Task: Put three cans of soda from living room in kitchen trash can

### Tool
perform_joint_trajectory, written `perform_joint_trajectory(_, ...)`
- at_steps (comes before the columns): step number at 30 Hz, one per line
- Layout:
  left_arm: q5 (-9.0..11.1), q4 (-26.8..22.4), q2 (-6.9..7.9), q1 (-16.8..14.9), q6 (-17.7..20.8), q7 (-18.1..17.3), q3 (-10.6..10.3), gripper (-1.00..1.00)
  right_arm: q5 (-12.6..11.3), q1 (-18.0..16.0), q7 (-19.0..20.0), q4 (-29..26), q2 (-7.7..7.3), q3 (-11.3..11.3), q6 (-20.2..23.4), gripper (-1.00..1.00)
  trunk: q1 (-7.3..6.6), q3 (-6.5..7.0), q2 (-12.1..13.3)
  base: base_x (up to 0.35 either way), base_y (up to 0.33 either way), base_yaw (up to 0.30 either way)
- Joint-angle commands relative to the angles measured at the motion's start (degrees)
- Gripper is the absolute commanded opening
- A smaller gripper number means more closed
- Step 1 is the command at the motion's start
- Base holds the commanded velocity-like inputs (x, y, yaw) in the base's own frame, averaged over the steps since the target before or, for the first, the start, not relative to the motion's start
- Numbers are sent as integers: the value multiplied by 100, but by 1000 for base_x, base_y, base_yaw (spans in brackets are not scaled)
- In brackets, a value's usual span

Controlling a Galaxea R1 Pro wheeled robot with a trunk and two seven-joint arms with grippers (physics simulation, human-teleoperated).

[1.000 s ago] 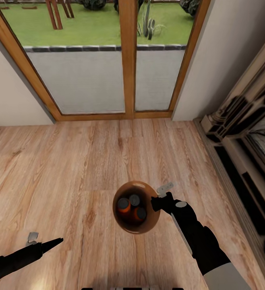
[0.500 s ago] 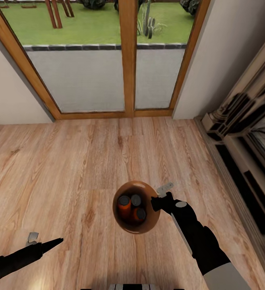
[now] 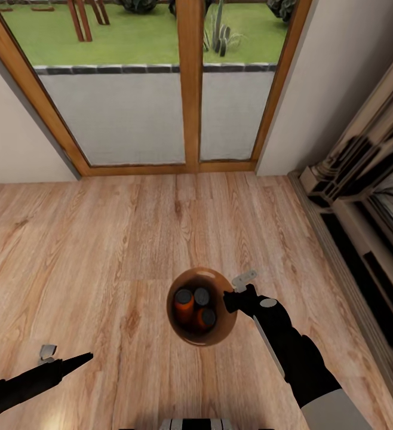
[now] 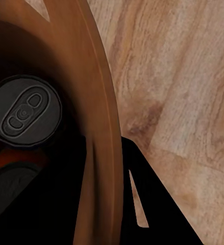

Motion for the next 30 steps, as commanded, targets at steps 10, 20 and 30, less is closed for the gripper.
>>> perform_joint_trajectory(10, 2, 0, 0, 0, 0, -10, 1, 100, -89, -2, 21, -3, 5, 1, 9, -100, 154, -126, -283, 0, 0, 0)
perform_joint_trajectory(20, 3, 0, 0, 0, 0, -10, 1, 100, -89, -2, 21, -3, 14, 1, 9, -100, 264, -216, -483, 0, 0, 0)
perform_joint_trajectory(30, 3, 0, 0, 0, 0, -10, -6, 100, -89, -2, 21, -3, 14, 1, 9, -100, 461, -377, -844, 0, 0, 0)
